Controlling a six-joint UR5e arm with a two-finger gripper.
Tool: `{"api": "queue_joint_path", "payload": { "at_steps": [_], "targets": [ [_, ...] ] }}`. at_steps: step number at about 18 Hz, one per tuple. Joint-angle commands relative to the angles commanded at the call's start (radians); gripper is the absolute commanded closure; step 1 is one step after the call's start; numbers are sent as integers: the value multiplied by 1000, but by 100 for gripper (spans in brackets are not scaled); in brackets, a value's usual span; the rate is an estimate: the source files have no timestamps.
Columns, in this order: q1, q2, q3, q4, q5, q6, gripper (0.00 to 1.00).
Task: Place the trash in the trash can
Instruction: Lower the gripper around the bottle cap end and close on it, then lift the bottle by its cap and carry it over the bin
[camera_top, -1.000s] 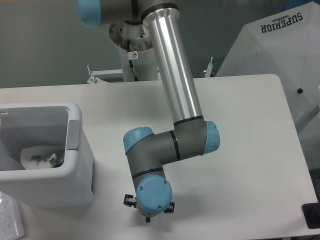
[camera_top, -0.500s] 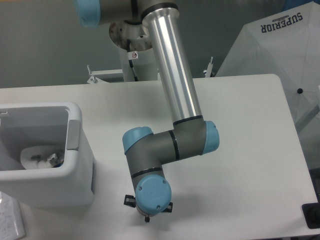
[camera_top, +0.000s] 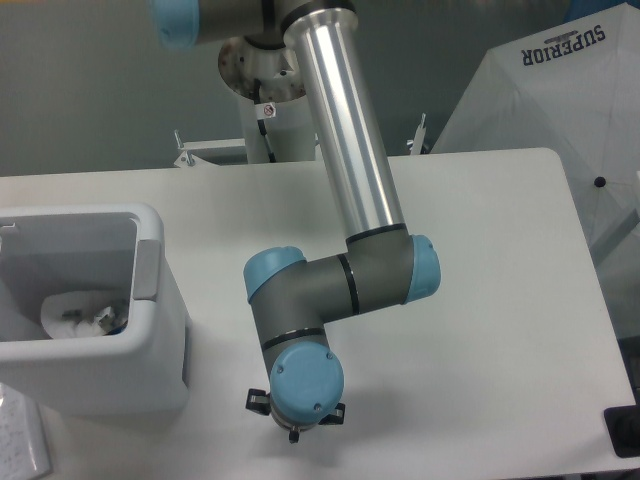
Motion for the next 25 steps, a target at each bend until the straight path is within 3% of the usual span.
{"api": "queue_joint_path", "payload": {
  "at_steps": [7, 11, 18, 25],
  "targets": [
    [38, 107, 2, 8, -133, 14, 97],
    [68, 158, 11, 107, -235, 29, 97],
    [66, 236, 8, 340, -353, 45, 97],
    [68, 353, 8, 419, -528, 41, 97]
  ]
}}
